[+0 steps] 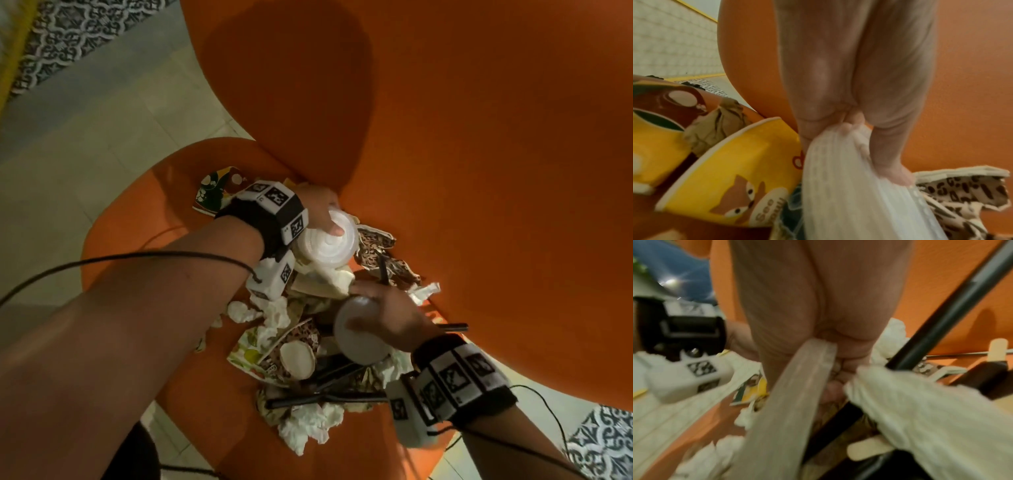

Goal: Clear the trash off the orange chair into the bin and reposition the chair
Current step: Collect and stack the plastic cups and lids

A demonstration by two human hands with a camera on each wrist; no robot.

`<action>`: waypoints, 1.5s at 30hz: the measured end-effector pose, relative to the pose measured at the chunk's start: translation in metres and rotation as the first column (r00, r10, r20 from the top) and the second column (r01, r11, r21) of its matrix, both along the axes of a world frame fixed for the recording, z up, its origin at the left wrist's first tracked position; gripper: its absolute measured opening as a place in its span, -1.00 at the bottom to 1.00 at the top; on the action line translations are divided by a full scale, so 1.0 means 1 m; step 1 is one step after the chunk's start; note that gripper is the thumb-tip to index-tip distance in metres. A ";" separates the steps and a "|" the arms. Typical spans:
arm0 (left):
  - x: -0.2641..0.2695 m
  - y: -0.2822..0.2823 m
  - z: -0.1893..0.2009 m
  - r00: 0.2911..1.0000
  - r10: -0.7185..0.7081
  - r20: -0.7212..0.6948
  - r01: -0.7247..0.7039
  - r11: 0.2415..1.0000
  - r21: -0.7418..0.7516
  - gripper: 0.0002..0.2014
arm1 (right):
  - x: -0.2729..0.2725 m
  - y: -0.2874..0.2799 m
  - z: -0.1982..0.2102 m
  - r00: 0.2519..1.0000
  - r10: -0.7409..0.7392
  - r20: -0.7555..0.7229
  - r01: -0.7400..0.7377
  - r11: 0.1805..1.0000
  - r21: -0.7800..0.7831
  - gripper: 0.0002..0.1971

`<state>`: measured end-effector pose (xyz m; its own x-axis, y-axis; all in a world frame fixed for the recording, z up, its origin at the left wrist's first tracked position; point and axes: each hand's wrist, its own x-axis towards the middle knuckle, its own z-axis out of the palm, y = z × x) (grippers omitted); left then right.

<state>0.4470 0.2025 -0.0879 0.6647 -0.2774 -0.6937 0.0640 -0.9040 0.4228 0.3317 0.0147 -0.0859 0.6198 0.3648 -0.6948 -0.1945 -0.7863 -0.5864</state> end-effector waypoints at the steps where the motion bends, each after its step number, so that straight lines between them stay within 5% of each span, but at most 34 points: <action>1: 0.001 -0.001 -0.002 1.000 -0.026 -0.003 0.026 0.999 0.038 -0.45 | -0.001 0.001 -0.003 0.999 0.038 0.009 -0.038 0.999 -0.001 -0.43; 7: -0.005 -0.001 -0.002 0.998 -0.065 -0.008 0.065 0.996 0.059 -0.43 | -0.005 0.019 -0.013 0.944 0.329 0.014 -0.316 0.916 -0.249 -0.35; 13: -0.018 0.009 0.001 0.997 0.028 0.072 -0.030 0.999 0.035 -0.49 | -0.015 0.025 -0.014 0.911 0.402 0.091 -0.350 0.870 -0.347 -0.35; 18: -0.024 0.018 0.012 0.994 0.076 0.079 -0.080 0.995 0.050 -0.26 | -0.008 0.030 -0.012 0.907 0.421 0.011 -0.386 0.843 -0.376 -0.39; 25: -0.043 0.028 0.024 0.991 0.032 0.134 -0.048 0.991 0.123 -0.40 | 0.002 0.035 -0.003 0.945 0.326 0.016 -0.303 0.895 -0.327 -0.37; 32: -0.062 0.043 0.026 0.941 0.226 0.252 -0.225 0.974 -0.034 -0.49 | 0.012 0.034 0.012 0.985 0.105 0.134 -0.078 0.978 -0.195 -0.57; 38: -0.084 0.056 0.024 0.779 0.588 0.217 -0.510 0.796 -0.327 -0.44 | 0.008 0.032 0.018 0.969 -0.159 0.188 0.152 0.987 0.052 -0.48; 45: -0.121 0.061 0.030 0.595 0.786 0.165 -0.611 0.576 -0.542 -0.43 | -0.007 0.030 0.028 0.940 -0.300 0.163 0.268 0.944 0.192 -0.31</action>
